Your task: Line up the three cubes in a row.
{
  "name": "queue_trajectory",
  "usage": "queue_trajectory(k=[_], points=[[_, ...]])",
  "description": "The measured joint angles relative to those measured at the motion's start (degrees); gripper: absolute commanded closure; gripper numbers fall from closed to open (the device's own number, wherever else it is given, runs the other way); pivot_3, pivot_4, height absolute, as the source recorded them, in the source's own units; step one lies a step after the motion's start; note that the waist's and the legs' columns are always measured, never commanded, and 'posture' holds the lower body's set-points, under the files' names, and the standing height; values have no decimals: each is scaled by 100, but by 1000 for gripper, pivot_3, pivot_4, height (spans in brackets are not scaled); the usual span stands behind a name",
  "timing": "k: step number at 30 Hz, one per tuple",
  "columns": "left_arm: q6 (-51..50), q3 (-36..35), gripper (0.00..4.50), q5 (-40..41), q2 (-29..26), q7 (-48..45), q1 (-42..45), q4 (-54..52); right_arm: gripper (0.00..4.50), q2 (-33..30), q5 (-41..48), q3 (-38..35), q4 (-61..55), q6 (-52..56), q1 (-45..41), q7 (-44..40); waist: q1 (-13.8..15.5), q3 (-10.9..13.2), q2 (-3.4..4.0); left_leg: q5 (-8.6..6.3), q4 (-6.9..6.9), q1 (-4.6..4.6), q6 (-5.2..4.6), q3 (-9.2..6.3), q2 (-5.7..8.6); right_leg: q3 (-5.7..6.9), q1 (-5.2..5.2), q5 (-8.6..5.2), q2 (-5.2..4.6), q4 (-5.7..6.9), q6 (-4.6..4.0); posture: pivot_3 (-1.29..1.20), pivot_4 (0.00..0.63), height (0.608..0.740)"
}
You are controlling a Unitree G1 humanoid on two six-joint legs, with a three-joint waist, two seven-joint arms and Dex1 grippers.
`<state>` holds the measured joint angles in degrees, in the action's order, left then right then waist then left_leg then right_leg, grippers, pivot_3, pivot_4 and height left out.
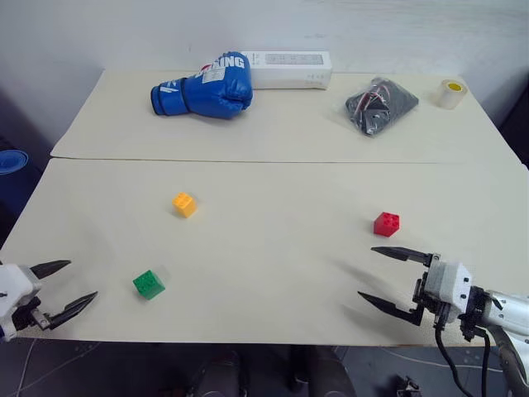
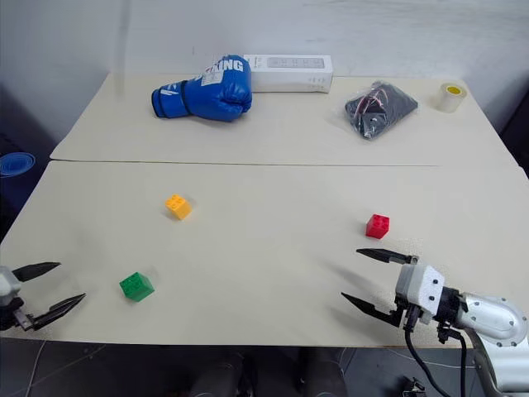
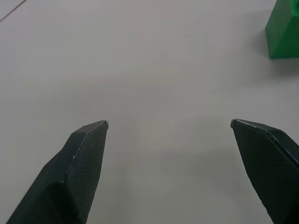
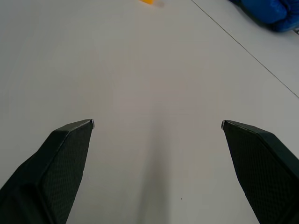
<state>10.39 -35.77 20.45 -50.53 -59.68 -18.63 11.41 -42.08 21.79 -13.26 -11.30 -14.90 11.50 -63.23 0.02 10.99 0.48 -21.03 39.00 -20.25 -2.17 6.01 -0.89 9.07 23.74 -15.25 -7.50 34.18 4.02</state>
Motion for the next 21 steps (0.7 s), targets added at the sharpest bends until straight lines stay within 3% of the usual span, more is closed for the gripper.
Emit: queue_trajectory(k=[4, 10, 14, 21], points=[[-458, 36, 68, 304, -1, -86, 113, -386, 0, 230, 41, -113, 21, -124, 66, 266, 4, 1, 3, 1, 1, 0, 0, 1, 1, -1, -1, 0, 1, 4, 0, 0, 150, 740], [-1620, 426, 68, 938, -216, -399, 851, -1122, 0, 505, 442, -1243, -477, 269, 1438, 817, 175, 2, 8, 0, 1, 0, 3, -4, 2, 1, -7, 0, 3, 2, 0, 0, 150, 740], [-1909, 1150, 68, 1006, -212, -606, 1401, -1647, 0, 847, 459, -1950, -287, 240, 2184, 1085, 137, 1, 9, -10, 2, 8, 21, 3, 6, -8, -14, 3, 3, 2, 6, 0, 150, 740], [-2125, 1871, 68, 1009, -159, -712, 2311, -1999, 0, 1023, 386, -2092, 54, 225, 2233, 1193, -22, 0, 18, 1, 0, 23, 34, 11, 3, -19, -12, 0, 8, 33, 0, 0, 150, 740]])
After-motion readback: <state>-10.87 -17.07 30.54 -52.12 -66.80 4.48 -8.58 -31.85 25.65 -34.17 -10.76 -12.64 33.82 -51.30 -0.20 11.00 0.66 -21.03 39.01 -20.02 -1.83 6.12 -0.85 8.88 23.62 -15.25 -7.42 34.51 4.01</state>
